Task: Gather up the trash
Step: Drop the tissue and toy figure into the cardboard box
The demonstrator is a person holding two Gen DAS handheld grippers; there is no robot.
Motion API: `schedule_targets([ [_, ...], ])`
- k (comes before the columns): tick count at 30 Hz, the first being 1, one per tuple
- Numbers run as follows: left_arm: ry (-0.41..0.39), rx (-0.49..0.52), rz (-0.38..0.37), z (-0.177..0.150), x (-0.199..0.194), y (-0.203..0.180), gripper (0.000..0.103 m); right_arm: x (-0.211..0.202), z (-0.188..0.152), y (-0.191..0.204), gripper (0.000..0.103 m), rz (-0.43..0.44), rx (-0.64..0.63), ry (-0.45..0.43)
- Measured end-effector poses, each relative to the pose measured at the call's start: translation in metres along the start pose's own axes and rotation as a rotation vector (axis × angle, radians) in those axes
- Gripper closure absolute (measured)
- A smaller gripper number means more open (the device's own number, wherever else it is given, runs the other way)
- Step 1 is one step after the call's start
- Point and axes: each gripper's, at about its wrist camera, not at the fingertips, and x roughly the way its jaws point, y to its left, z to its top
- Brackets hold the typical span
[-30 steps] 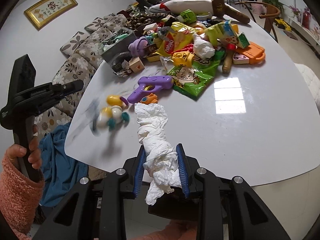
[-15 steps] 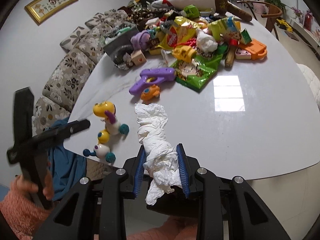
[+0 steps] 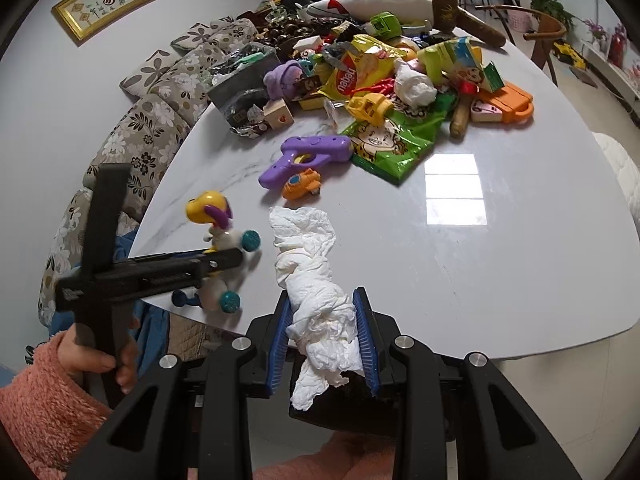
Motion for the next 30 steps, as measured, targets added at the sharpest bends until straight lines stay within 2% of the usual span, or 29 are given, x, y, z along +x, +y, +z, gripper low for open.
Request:
schedule_targets([
  [2,0.004,-0.015,-0.077,-0.006,-0.016,0.002,0.061,-0.003,-0.003,0.0,0.071,0.0,-0.011,0.007],
  [3,0.0,-0.01,-0.091,-0.01,-0.024,0.003,0.061,-0.004,-0.005,0.0,0.071,0.003,-0.017,0.012],
  [7,0.001,0.077,-0.12,-0.033,-0.056,-0.006,0.061,-0.006,-0.02,0.002,0.071,0.003,-0.066,0.059],
  [10,0.008,0.089,-0.163,-0.056,-0.068,-0.009,0.061,-0.007,-0.038,0.002,0.072,0.0,-0.096,0.102],
  [13,0.053,0.156,-0.171,-0.078,-0.069,-0.021,0.061,-0.001,-0.06,-0.004,0.072,0.002,-0.091,0.176],
  [16,0.132,0.191,-0.18,-0.109,-0.05,-0.029,0.061,0.015,-0.087,-0.013,0.072,-0.014,-0.083,0.253],
  [19,0.196,0.214,-0.142,-0.136,-0.017,-0.028,0.061,0.042,-0.111,-0.028,0.072,-0.033,-0.043,0.317],
  [23,0.299,0.212,-0.075,-0.168,0.067,-0.015,0.061,0.103,-0.147,-0.059,0.072,-0.084,0.019,0.41],
  [26,0.357,0.186,-0.031,-0.186,0.134,-0.001,0.061,0.144,-0.167,-0.08,0.071,-0.137,0.042,0.444],
  [27,0.374,0.187,-0.001,-0.19,0.154,0.001,0.061,0.162,-0.174,-0.087,0.06,-0.175,0.039,0.452],
  [28,0.399,0.184,0.043,-0.196,0.175,0.005,0.059,0.18,-0.183,-0.095,0.044,-0.236,0.026,0.471],
  [29,0.42,0.183,0.086,-0.201,0.192,0.009,0.057,0.19,-0.186,-0.099,0.015,-0.273,0.016,0.481],
  [30,0.433,0.182,0.108,-0.204,0.204,0.012,0.047,0.203,-0.193,-0.106,0.014,-0.319,0.006,0.492],
])
